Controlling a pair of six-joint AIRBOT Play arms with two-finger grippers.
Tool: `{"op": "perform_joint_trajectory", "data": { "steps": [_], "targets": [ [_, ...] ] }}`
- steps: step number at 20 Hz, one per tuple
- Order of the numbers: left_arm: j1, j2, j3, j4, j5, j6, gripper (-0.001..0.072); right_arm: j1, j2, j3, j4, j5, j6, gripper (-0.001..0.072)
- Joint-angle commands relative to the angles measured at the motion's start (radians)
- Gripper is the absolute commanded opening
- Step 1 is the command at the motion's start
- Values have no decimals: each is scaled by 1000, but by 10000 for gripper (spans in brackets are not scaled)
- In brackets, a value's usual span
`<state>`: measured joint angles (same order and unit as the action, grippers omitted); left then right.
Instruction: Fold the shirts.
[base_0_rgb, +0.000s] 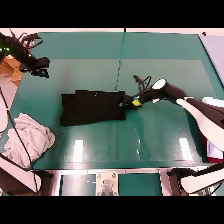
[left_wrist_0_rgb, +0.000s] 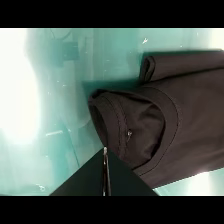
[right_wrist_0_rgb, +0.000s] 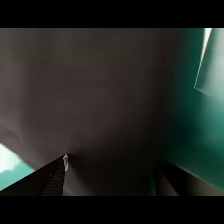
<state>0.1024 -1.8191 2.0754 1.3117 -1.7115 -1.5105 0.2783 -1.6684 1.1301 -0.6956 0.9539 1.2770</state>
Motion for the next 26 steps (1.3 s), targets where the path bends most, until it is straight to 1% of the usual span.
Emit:
{"op": "perform_joint_trajectory", "data": {
  "steps": [1, 2, 3, 4, 6, 9, 13, 17, 18, 22, 26],
  "targets": [
    [0, 0, 1, -6, -3, 0, 25, 99, -29, -11, 155, -69, -55, 600],
    [0, 0, 1, -7, -3, 0, 25, 112, -29, 10, 183, -68, -59, 372],
    [0, 0, 1, -6, -3, 0, 25, 114, -29, 40, 196, -56, -58, 32],
    [0, 0, 1, -7, -4, 0, 25, 113, -28, 86, 200, -30, -56, 20],
    [0, 0, 1, -8, -14, 0, 26, 92, -8, 193, 199, 25, -39, 19],
    [0, 0, 1, -9, -18, 0, 25, -9, 80, 338, 198, 79, 48, 19],
    [0, 0, 1, -11, -18, 0, 26, -290, 211, 481, 198, 165, 192, 19],
    [0, 0, 1, -14, -34, 0, 25, -628, 315, 496, 191, 182, 298, 19],
    [0, 0, 1, -14, -35, 0, 25, -713, 336, 496, 178, 189, 341, 19],
    [0, 0, 1, -15, -34, -2, 26, -1009, 386, 496, 76, 239, 480, 19],
    [0, 0, 1, -15, -33, -2, 25, -1221, 423, 475, -103, 374, 576, 19]
  ]
}}
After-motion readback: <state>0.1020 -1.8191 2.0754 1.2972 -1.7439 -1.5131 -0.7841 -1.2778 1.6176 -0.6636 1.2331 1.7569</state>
